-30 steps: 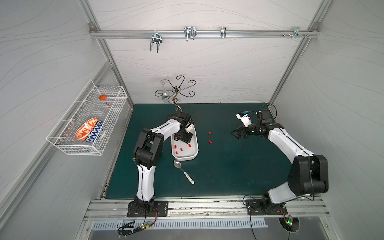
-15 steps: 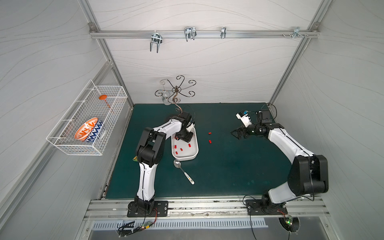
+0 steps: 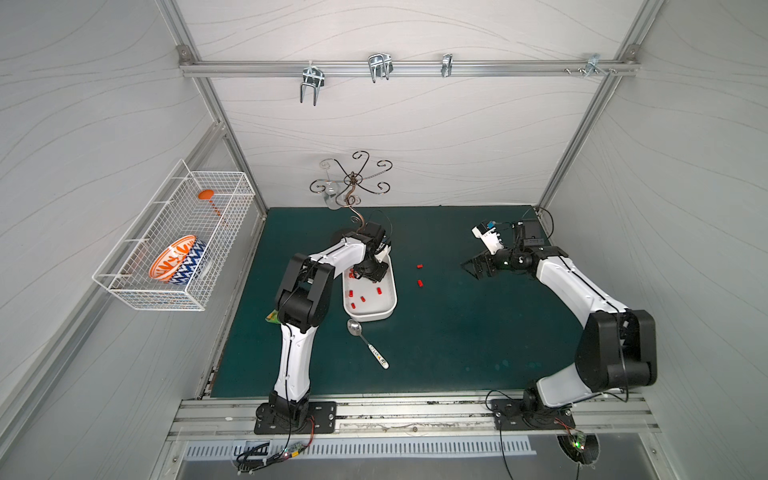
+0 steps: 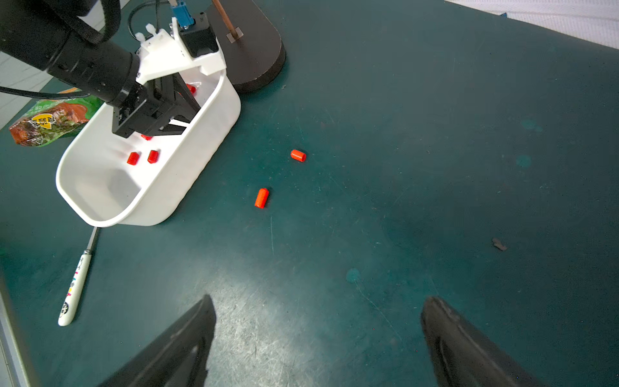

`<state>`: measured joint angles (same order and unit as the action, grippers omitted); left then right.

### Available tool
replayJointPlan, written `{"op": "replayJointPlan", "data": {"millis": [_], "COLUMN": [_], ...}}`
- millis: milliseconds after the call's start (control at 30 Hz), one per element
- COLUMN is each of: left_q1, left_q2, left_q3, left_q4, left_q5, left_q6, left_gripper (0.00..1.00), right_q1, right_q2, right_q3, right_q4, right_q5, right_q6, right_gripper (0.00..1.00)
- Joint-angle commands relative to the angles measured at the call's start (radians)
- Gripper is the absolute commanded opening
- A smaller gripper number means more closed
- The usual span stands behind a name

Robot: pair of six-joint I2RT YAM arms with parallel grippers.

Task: Take the screw protection sleeves out of the storage box
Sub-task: Pick up the screw protection sleeve from the storage box.

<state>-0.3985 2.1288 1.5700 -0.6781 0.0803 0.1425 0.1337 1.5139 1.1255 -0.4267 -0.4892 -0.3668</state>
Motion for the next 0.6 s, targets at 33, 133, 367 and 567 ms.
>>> {"op": "replayJointPlan", "data": {"millis": [33,133,367,567], "left_q1": [-0.005,-0.005,-0.005,-0.01], "left_q2": [-0.04,-0.062,-0.145,-0.236], "left_q3": [-0.044,-0.071,-0.123,-0.143], "left_q4": [0.025,0.038,0.079,0.057], "left_q5": [-0.023,-0.011,0.039,0.109], "left_q6": [0.027,0.041,0.094,0.148], "left_gripper": [0.17,0.12,0.08,0.07], "right_q1": [0.004,0.003,0.002,0.003], "right_q2": [0.0,-0.002,-0.003,-0.004], "right_q3": [0.017,0.016,0.017,0.019], "right_q4": [-0.006,-0.008,-0.008,-0.012], "right_q5": [-0.014,-0.012,-0.014,-0.018], "right_q6": [-0.017,-0.017,-0.018,-0.021], "right_gripper": [0.99,0.99,0.99,0.99]}}
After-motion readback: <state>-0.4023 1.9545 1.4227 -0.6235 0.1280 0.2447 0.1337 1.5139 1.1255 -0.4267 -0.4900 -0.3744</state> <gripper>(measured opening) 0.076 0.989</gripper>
